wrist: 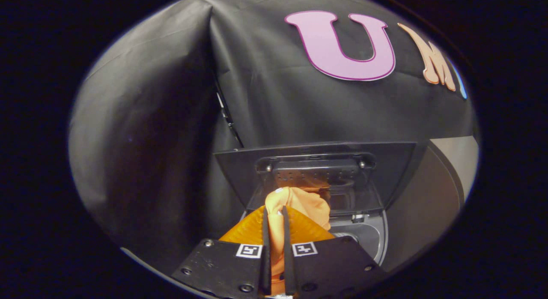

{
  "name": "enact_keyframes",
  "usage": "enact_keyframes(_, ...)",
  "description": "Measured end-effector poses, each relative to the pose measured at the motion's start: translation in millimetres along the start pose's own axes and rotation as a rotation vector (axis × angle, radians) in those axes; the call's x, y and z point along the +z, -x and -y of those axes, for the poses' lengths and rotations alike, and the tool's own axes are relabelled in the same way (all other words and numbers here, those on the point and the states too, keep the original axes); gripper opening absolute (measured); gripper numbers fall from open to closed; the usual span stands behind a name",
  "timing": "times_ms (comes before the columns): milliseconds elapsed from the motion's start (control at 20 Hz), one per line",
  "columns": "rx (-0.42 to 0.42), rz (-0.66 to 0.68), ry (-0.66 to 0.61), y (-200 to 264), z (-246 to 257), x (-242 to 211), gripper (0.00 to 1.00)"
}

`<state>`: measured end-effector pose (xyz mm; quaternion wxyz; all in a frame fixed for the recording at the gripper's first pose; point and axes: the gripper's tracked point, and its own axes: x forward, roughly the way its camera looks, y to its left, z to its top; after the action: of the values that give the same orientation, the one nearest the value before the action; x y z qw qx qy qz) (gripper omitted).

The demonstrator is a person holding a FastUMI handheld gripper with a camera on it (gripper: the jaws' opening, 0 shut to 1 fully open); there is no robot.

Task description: Put the clothes into the washing machine and then close the washing machine lid.

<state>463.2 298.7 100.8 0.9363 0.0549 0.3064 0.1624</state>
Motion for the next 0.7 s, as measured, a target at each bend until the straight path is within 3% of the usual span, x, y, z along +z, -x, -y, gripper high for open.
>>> enact_keyframes(300, -0.033, 0.044, 0.014, 8, 10, 9, 0.54)
enact_keyframes(550, -0.005, 0.109, -0.013, 18, 5, 29, 0.97)
enact_keyframes(700, 0.013, 0.226, -0.02, 25, -3, 61, 0.97)
